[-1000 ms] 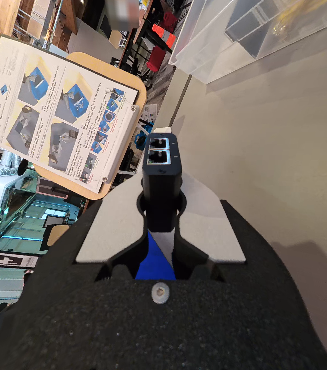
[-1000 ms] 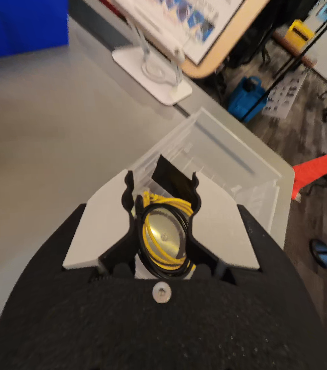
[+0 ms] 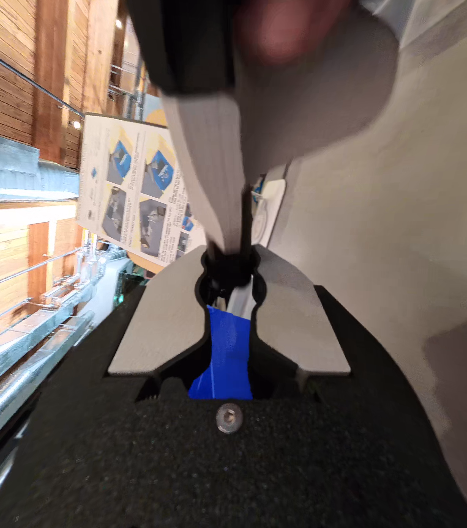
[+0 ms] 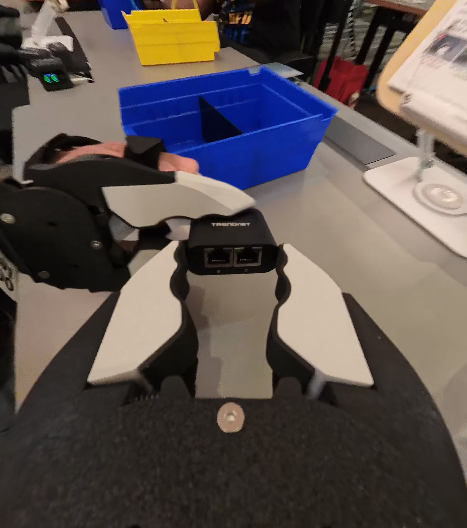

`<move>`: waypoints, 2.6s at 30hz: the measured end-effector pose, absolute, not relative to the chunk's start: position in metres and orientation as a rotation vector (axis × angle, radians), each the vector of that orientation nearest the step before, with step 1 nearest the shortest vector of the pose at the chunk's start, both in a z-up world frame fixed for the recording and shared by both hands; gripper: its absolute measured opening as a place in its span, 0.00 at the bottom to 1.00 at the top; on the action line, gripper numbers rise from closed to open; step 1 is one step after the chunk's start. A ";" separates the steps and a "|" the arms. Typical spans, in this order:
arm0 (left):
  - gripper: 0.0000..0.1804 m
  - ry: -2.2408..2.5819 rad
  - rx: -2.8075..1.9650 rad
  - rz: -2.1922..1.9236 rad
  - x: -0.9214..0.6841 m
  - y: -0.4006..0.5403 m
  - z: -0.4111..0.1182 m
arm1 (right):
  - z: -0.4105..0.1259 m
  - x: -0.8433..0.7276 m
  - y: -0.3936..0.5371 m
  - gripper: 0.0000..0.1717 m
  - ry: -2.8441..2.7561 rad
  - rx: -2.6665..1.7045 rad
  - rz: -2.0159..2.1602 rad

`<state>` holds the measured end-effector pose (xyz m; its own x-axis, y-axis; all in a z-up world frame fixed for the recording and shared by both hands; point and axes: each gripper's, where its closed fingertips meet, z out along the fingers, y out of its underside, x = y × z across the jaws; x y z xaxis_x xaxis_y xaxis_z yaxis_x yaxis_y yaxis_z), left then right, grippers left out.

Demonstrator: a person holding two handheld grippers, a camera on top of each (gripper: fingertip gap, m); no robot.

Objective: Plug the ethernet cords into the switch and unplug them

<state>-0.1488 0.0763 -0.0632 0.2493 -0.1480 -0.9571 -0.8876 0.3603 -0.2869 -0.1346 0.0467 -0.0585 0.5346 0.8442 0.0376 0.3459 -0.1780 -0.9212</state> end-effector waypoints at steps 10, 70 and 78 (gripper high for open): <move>0.14 1.208 -1.216 0.478 -0.154 0.083 -0.067 | 0.015 0.070 0.157 0.34 -0.826 -1.904 0.134; 0.12 1.292 -1.465 0.175 -0.153 0.087 -0.105 | -0.098 0.130 0.046 0.03 -1.297 -2.262 -0.241; 0.13 1.251 -1.530 -0.011 -0.159 0.069 -0.082 | -0.137 0.114 0.064 0.19 -1.095 -2.321 0.012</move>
<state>-0.1587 0.0690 -0.0825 0.4409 -0.6889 -0.5753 -0.6783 0.1640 -0.7163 0.1141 0.0636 -0.1373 0.6649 0.7124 0.2244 0.7074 -0.5041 -0.4956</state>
